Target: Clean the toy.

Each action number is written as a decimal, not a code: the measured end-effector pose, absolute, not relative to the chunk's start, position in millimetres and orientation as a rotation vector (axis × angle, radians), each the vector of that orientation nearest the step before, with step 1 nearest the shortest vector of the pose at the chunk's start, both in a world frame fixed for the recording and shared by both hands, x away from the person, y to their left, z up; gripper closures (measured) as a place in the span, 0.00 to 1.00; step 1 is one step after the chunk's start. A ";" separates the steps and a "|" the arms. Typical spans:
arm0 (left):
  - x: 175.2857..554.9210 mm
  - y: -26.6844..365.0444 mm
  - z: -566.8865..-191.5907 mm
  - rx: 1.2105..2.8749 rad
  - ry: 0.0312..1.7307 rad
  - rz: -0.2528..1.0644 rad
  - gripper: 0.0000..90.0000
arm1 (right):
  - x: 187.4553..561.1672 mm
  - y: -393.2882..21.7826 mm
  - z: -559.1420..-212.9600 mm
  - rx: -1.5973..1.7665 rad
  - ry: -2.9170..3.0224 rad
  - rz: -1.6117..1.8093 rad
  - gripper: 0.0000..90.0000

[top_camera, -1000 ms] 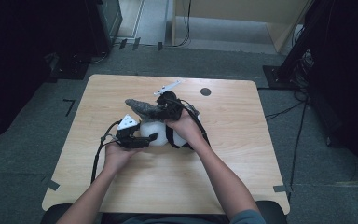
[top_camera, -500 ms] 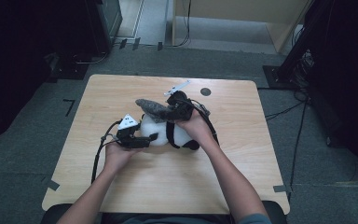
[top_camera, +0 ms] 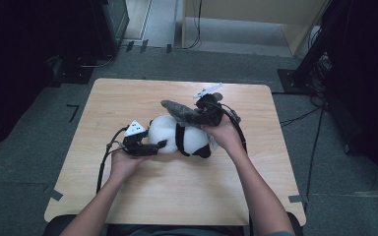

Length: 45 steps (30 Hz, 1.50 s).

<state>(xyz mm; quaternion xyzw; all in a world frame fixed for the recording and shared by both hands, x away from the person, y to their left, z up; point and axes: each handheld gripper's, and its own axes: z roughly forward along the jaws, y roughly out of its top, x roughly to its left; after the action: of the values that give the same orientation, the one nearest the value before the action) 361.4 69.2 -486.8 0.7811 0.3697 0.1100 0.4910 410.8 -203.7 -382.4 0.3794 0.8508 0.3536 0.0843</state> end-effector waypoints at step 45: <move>359.7 67.4 -487.9 1.893 0.889 0.277 0.25 | 431.0 -99.5 -398.5 1.031 2.621 1.039 0.79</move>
<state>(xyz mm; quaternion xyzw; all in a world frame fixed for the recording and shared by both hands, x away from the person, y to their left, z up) 359.7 67.4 -487.9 0.7804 0.3664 0.1144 0.4936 431.0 -99.5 -398.5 0.3427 0.8710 0.3452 0.0695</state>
